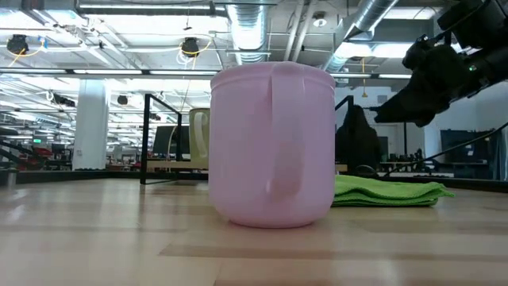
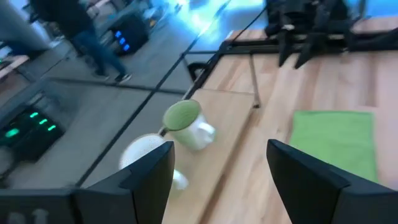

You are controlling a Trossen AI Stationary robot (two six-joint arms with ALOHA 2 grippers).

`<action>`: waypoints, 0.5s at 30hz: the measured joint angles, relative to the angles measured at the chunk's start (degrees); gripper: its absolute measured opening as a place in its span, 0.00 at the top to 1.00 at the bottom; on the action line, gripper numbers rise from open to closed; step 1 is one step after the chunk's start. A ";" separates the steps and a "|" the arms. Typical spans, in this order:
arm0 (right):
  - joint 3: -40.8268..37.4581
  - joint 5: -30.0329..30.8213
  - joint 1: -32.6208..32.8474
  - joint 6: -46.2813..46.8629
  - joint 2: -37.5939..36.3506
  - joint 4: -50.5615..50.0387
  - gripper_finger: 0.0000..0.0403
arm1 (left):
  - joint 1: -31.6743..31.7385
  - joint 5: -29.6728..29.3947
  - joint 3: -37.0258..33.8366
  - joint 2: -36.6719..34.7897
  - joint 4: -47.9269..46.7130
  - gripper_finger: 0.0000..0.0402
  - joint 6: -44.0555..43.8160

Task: Stack small to large cups/mugs on shelf
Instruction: Put the purple mug on the shelf

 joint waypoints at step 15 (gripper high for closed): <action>9.86 -1.15 6.45 -5.91 0.82 -3.19 0.48 | -3.71 0.22 -43.50 -30.80 35.51 0.39 9.74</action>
